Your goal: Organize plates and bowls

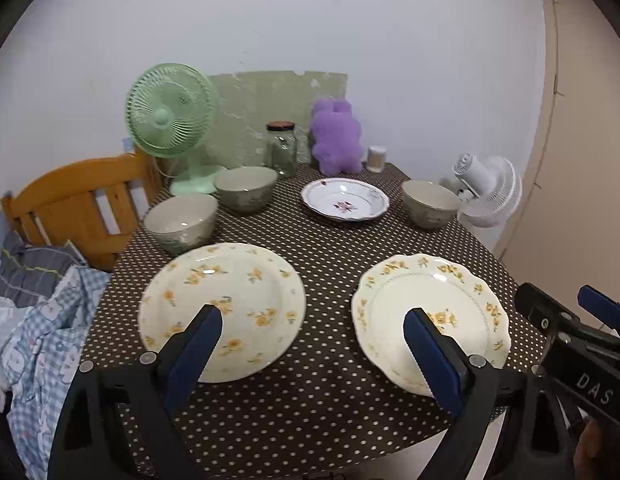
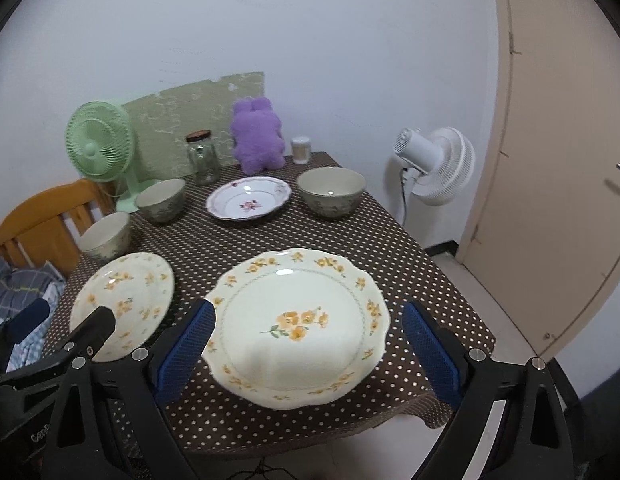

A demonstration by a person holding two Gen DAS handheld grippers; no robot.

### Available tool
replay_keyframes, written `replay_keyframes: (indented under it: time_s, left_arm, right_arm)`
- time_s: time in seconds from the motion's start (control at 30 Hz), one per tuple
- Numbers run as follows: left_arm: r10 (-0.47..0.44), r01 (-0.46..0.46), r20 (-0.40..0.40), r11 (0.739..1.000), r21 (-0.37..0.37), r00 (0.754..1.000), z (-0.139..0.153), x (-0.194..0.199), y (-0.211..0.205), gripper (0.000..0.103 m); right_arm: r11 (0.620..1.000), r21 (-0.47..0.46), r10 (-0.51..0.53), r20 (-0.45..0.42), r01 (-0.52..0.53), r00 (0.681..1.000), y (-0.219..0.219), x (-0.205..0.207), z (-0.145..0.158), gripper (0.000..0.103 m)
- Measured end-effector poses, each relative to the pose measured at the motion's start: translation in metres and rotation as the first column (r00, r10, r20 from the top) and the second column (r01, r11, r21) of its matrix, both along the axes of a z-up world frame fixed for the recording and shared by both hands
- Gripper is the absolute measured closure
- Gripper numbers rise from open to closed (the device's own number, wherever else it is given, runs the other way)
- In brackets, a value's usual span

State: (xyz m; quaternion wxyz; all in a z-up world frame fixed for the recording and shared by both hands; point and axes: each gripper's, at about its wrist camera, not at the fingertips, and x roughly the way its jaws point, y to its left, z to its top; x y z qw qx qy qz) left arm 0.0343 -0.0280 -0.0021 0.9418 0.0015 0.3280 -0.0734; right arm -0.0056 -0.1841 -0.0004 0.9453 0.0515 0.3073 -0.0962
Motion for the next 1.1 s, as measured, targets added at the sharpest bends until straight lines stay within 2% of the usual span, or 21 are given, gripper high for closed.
replay_keyframes:
  time_s: [0.2,0.47,0.77,0.9,1.03,1.1]
  left_arm:
    - [-0.022,0.022,-0.046,1.0,-0.002,0.999,-0.011,0.021,-0.018,0.013]
    - [0.008,-0.006,-0.118,1.0,0.012,0.993,-0.036,0.061,-0.048,0.017]
    - [0.047,-0.04,-0.242,0.999,0.034,0.969,-0.076,0.094,-0.077,0.018]
    - [0.065,-0.056,-0.292,0.998,0.039,0.954,-0.091,0.105,-0.081,0.024]
    - [0.073,-0.063,-0.329,0.997,0.041,0.941,-0.104,0.111,-0.084,0.027]
    - [0.071,-0.061,-0.343,0.997,0.041,0.937,-0.108,0.114,-0.086,0.033]
  right_arm:
    - [1.0,-0.003,-0.031,-0.038,0.031,0.999,-0.015,0.018,-0.005,0.008]
    - [1.0,0.012,-0.001,-0.1,0.002,0.995,-0.044,0.063,-0.026,0.01]
    - [0.999,0.019,0.051,-0.211,-0.048,0.976,-0.068,0.108,-0.065,0.011]
    - [0.998,0.028,0.066,-0.252,-0.061,0.965,-0.075,0.124,-0.08,0.012]
    - [0.997,0.044,0.073,-0.304,-0.062,0.95,-0.082,0.137,-0.095,0.018]
    - [0.997,0.052,0.077,-0.334,-0.063,0.94,-0.084,0.141,-0.102,0.024]
